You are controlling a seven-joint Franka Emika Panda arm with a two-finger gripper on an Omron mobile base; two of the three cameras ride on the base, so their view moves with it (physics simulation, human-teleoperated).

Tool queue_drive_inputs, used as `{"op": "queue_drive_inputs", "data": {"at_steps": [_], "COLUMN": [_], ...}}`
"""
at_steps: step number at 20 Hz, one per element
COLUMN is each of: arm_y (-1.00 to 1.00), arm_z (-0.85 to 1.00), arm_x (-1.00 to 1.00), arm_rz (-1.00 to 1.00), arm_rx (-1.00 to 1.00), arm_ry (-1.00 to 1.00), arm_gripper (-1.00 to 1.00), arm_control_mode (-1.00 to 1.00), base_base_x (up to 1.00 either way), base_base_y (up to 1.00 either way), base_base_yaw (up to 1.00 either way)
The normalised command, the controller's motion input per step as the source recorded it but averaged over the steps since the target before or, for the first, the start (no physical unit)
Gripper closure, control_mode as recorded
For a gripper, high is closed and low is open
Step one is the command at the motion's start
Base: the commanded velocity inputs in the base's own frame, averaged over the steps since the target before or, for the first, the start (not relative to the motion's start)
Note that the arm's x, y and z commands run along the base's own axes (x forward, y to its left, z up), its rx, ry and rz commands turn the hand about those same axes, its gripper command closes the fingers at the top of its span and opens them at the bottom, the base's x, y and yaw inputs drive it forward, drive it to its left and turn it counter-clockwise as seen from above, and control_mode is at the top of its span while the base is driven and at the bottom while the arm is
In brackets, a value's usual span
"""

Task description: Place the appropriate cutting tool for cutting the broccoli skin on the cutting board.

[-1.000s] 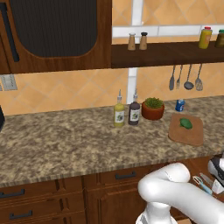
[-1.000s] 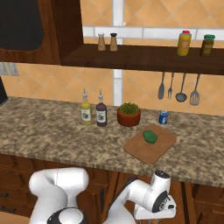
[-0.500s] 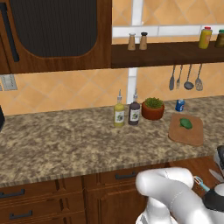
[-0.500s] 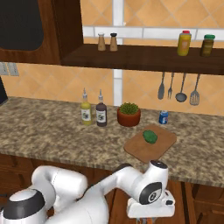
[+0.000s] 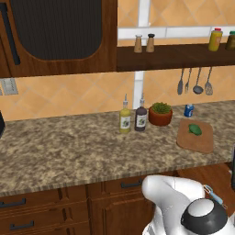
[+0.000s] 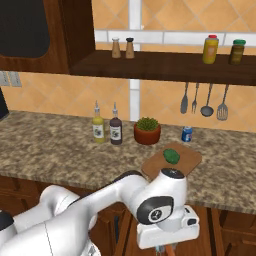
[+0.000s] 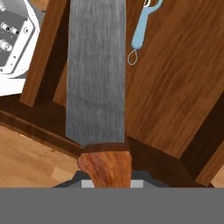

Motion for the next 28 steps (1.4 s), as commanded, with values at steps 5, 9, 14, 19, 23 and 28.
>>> {"op": "queue_drive_inputs", "data": {"at_steps": [5, 9, 14, 19, 23, 28], "arm_y": [-0.26, -0.42, -0.43, -0.16, 0.01, 0.11], "arm_z": [0.94, 0.72, 0.38, -0.01, -0.33, -0.50], "arm_x": [0.26, 0.60, 0.82, 0.92, 0.53, 0.71], "arm_rz": [0.02, 0.05, 0.04, 0.07, 0.08, 0.06], "arm_rx": [0.08, 0.17, 0.20, 0.17, 0.06, 0.00], "arm_ry": [0.00, 0.00, 0.00, 0.03, -0.07, -0.11], "arm_gripper": [1.00, 1.00, 1.00, 1.00, 1.00, 1.00], "arm_control_mode": [-1.00, -1.00, -1.00, -1.00, -1.00, -1.00], "base_base_x": [0.00, 0.00, 0.00, 0.00, 0.00, 0.00], "base_base_y": [0.00, 0.00, 0.00, 0.00, 0.00, 0.00], "base_base_yaw": [0.00, 0.00, 0.00, 0.00, 0.00, 0.00]}}
